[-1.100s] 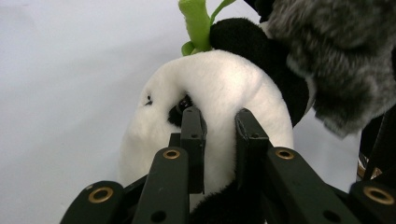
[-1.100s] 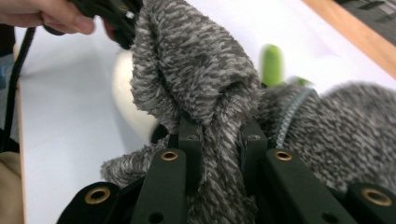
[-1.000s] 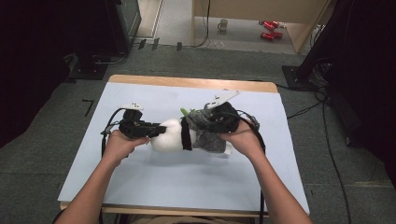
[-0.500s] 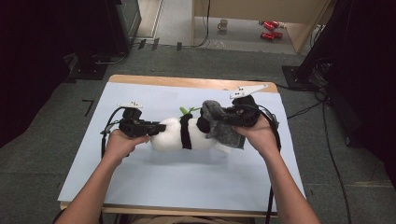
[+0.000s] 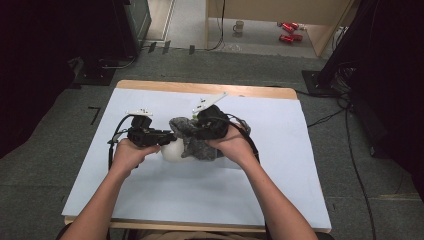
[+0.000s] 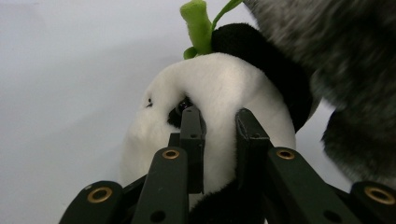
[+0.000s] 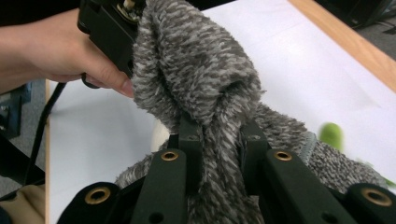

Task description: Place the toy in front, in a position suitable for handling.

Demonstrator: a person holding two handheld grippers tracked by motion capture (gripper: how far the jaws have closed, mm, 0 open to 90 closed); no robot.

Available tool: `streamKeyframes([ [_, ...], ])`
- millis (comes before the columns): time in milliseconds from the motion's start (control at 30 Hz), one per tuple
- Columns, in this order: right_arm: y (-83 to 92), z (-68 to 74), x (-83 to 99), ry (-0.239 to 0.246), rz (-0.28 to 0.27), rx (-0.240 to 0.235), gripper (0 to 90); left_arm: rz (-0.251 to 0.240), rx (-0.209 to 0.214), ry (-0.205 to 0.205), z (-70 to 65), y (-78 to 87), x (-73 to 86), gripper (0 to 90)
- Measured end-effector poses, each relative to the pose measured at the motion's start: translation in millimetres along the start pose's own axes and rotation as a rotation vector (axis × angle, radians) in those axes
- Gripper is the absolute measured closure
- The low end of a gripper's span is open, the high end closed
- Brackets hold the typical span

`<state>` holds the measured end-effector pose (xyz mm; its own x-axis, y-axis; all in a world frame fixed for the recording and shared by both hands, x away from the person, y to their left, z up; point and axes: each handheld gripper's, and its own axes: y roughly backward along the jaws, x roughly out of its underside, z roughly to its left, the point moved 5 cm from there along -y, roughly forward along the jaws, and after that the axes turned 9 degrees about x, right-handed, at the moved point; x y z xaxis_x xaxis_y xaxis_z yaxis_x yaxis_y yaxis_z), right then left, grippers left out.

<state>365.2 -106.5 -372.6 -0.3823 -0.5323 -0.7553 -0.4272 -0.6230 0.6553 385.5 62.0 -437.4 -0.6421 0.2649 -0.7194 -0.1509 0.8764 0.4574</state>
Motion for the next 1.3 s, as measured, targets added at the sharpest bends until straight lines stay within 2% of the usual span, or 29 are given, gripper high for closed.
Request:
streamKeyframes([
  [233, -26.7, 7.8, 2.7, 0.021, 0.055, -0.001, 77.6, 0.001, -0.005, -0.003, -0.7, 0.0, -0.2, 76.9],
  [400, -27.8, 2.8, 10.7, 0.011, 0.065, 0.004, 77.7, 0.003, -0.004, -0.009, -0.7, -0.4, -0.3, 76.8],
  [600, -9.6, -11.1, 22.1, -0.008, 0.076, 0.040, 77.7, 0.000, 0.001, -0.013, -0.1, -0.2, -0.4, 76.9],
  [900, 29.0, -38.6, 41.2, -0.063, 0.044, 0.095, 77.8, 0.005, 0.000, -0.021, 0.4, -0.4, -1.0, 76.9],
  [1300, 56.8, -58.4, 65.7, -0.105, 0.017, 0.123, 77.7, 0.004, 0.002, -0.016, 1.4, -0.3, -0.8, 76.8],
])
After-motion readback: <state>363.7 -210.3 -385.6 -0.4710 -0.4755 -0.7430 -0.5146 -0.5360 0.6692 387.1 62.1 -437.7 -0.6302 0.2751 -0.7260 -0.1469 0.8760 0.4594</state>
